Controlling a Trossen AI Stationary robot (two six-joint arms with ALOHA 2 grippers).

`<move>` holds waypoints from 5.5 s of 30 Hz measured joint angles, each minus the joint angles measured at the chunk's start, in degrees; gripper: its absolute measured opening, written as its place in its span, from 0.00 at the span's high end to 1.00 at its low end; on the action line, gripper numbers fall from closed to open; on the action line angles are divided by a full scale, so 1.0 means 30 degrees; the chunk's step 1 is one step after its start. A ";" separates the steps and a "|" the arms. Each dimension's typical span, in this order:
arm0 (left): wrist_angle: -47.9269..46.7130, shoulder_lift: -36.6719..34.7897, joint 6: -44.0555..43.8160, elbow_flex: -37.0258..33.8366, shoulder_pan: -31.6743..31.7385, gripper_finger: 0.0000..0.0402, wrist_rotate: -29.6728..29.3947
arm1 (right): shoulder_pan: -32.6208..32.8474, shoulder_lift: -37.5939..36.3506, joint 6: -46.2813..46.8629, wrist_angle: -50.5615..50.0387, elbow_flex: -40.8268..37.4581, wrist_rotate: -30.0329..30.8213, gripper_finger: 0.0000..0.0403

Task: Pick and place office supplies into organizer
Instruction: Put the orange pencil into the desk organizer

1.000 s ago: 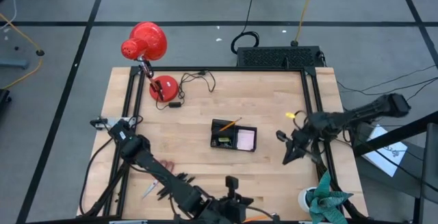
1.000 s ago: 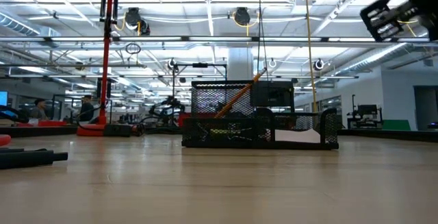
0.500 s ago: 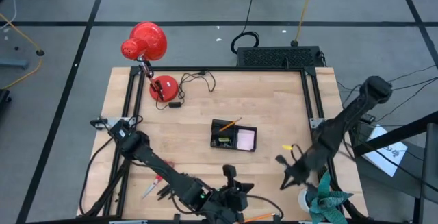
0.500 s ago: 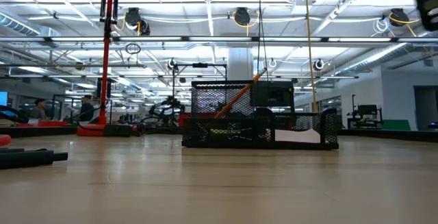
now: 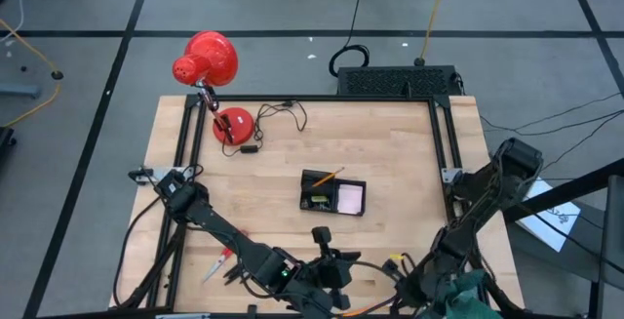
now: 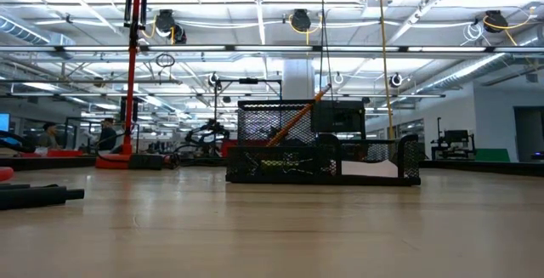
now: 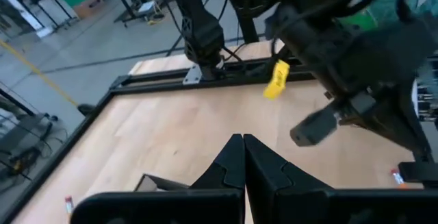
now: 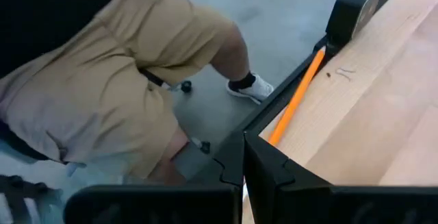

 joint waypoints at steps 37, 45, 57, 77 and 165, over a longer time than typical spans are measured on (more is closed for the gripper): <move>-0.0780 0.0000 -0.0328 0.0000 -0.0485 0.99 0.0164 | -0.5955 -0.4255 -0.4501 -0.4743 0.1169 -0.2310 1.00; -0.0947 0.0000 0.0556 0.0007 -0.0583 0.98 -0.1309 | -0.5161 -0.1484 -0.4350 -0.4951 0.3350 -0.3528 1.00; -0.8804 -0.2570 -0.4968 -0.0079 -0.1720 0.99 -0.6218 | -0.2906 0.1775 -0.4209 -0.4963 0.5000 -0.3547 1.00; 0.6534 -0.7498 -0.1187 -1.3313 -0.0851 0.99 -0.1463 | -0.1813 0.5292 -0.4863 -0.2264 0.4992 -0.5388 1.00; 0.9207 -0.8371 0.2234 -1.4826 -0.1810 0.99 -0.0077 | -0.4429 0.5652 -0.2565 -0.6056 0.4939 -0.3197 1.00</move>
